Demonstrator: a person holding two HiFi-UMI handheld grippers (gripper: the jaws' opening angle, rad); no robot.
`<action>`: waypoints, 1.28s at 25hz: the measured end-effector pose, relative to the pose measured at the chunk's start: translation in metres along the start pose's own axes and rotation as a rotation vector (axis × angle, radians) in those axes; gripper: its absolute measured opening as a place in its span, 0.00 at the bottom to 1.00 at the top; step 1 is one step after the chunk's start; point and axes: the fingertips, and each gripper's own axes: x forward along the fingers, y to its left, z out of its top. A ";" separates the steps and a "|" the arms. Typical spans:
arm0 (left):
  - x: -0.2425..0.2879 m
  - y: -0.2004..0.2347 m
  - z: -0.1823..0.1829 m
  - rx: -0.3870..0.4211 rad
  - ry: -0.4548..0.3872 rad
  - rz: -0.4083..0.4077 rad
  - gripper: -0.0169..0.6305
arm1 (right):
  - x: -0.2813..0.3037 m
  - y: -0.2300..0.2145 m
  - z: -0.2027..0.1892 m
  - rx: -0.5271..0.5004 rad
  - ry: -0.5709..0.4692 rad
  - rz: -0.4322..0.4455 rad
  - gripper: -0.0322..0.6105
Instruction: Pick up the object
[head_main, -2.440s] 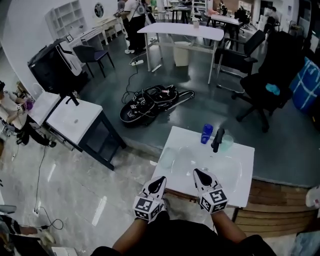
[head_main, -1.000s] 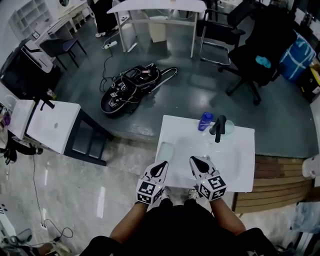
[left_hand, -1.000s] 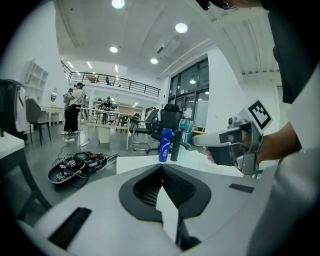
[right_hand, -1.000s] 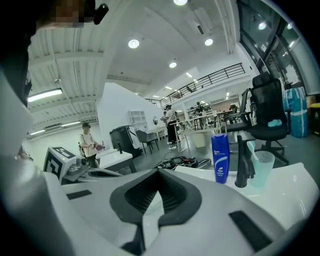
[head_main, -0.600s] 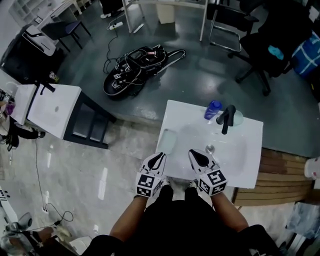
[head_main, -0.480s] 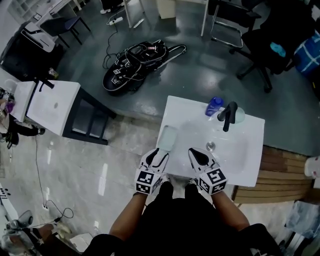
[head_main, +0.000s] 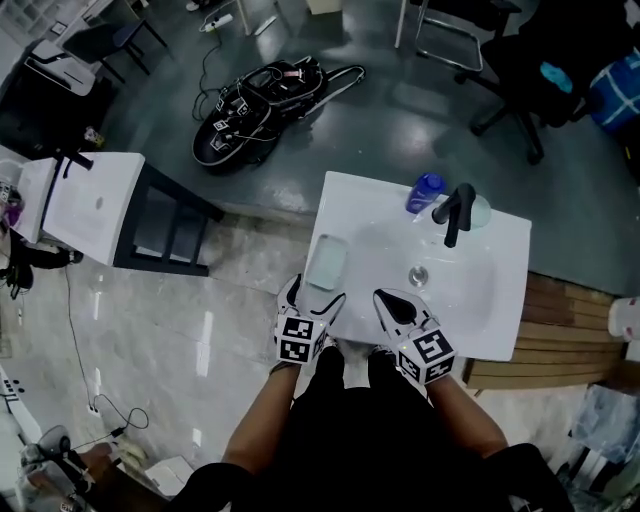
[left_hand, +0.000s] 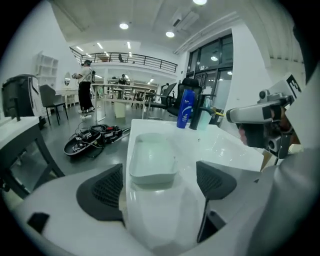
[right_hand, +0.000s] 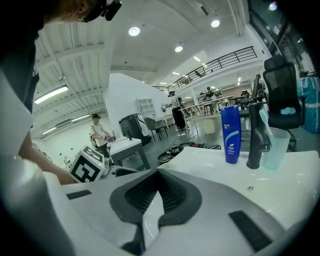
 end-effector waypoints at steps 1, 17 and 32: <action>0.005 0.000 -0.002 0.007 0.019 0.000 0.73 | 0.000 -0.002 -0.001 0.002 0.004 0.001 0.08; 0.023 0.011 -0.010 -0.011 0.088 0.019 0.72 | 0.001 -0.012 -0.007 0.027 0.006 -0.005 0.08; 0.027 0.019 -0.006 0.034 0.061 0.059 0.65 | -0.006 -0.022 -0.014 0.046 0.006 -0.021 0.08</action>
